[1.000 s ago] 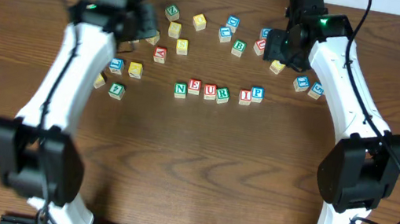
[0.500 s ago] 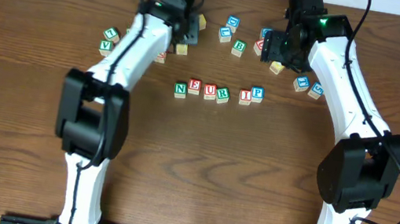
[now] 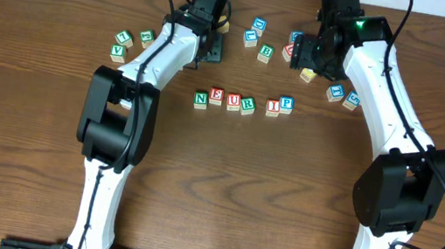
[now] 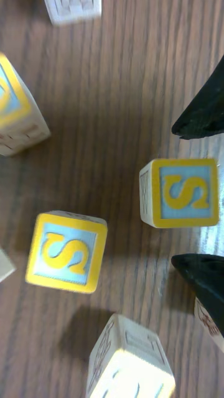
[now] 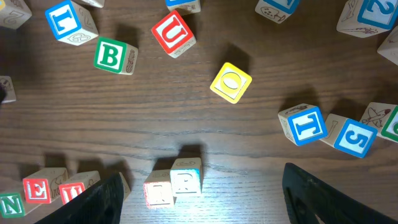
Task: Spell out NEURIPS
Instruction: 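Move the left gripper to the yellow S block and grasp it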
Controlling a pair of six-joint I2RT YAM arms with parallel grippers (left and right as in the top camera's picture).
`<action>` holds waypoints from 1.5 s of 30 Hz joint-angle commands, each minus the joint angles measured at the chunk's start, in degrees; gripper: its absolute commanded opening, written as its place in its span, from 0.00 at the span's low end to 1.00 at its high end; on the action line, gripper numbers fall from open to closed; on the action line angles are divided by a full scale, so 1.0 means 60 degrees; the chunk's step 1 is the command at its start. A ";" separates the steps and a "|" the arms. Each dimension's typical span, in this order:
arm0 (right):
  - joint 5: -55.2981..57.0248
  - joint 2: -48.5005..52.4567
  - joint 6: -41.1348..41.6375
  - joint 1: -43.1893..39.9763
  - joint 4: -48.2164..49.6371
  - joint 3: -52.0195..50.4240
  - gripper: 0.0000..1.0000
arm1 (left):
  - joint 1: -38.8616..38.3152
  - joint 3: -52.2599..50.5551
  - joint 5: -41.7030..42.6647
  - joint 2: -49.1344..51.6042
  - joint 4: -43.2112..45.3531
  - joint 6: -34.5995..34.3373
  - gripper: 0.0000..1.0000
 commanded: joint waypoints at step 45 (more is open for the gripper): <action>0.0200 -0.0124 0.0036 -0.1195 -0.0058 0.0168 0.82 | -0.1559 0.0229 -0.0040 -0.0827 -0.0845 -0.0288 0.33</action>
